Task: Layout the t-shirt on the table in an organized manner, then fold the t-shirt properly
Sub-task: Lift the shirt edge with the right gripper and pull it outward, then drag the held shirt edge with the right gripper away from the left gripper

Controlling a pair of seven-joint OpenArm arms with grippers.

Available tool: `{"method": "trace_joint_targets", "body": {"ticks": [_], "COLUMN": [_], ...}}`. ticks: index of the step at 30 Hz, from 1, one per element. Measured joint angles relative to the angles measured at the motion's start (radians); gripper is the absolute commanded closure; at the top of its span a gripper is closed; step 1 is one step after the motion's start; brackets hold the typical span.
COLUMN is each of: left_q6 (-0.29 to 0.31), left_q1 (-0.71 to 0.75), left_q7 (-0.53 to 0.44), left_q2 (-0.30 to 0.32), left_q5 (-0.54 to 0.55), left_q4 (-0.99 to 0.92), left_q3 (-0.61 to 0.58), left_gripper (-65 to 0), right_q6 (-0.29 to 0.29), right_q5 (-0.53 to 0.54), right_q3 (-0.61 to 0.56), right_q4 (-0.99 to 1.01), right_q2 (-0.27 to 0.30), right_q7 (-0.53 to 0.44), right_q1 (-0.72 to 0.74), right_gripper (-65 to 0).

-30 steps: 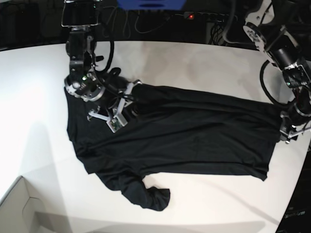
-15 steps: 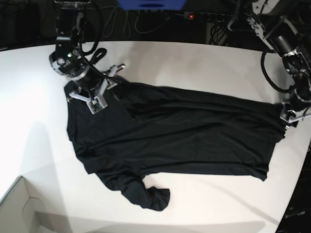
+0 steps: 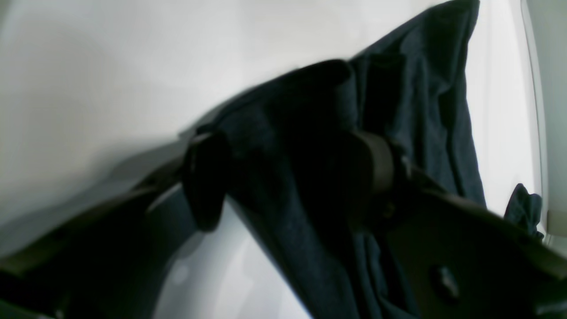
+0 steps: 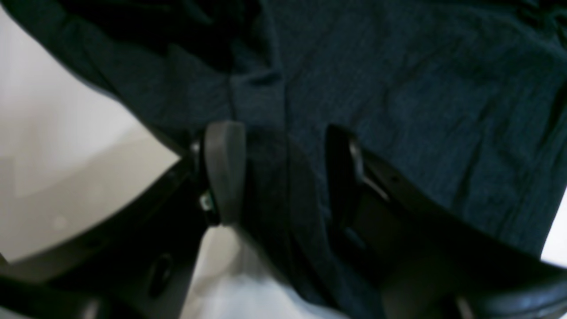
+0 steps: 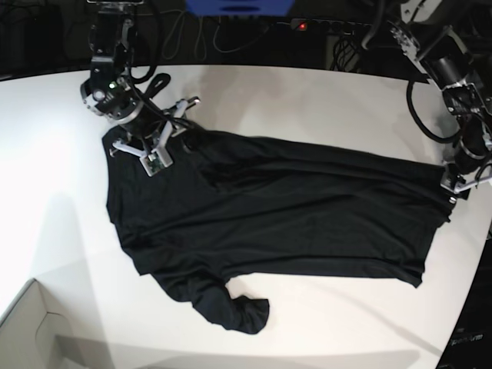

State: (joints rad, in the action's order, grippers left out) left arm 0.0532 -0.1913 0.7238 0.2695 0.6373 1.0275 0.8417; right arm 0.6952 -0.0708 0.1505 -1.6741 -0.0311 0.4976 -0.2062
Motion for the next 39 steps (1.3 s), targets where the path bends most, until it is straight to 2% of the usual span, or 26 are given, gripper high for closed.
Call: {"method": "trace_joint_targets", "body": {"ticks": [6,11,15,20,30,36,39], "left_q6": [0.000,0.000,0.000,0.000,-0.001,-0.001,-0.004], "left_q1": [0.000,0.000,0.000,0.000,0.003,0.008,0.009], "left_q7": [0.000,0.000,0.000,0.000,0.004,0.002,0.007], "left_q2": [0.002,0.002,0.002,0.002,0.014,0.022,0.032], "left_q5": [-0.001,-0.001,-0.001,-0.001,-0.005,-0.005,-0.006], "left_q4": [0.000,0.000,0.000,0.000,0.000,-0.001,-0.002], "left_q3": [0.000,0.000,0.000,0.000,0.000,-0.001,0.000], "left_gripper": [-39.4,-39.4,-39.4,-39.4,-39.4,-39.4,-39.4], "right_q6": [0.000,0.000,0.000,0.000,0.000,0.000,0.000], "right_q5": [0.005,0.002,0.001,0.001,0.000,0.001,0.000], "right_q3": [-0.005,-0.034,-0.033,-0.028,-0.027,-0.029,-0.032], "right_q4": [0.011,0.049,0.049,0.039,-0.055,-0.017,0.027], "right_q2": [-0.002,-0.005,-0.002,-0.002,0.001,0.027,0.061], "right_q7": [-0.010,-0.001,-0.001,0.000,0.007,-0.001,0.001], "right_q1": [-0.008,-0.017,-0.017,-0.016,-0.013,0.052,0.084], "right_gripper": [-16.3,-17.5,-16.0,0.0,0.0,0.0,0.0]}}
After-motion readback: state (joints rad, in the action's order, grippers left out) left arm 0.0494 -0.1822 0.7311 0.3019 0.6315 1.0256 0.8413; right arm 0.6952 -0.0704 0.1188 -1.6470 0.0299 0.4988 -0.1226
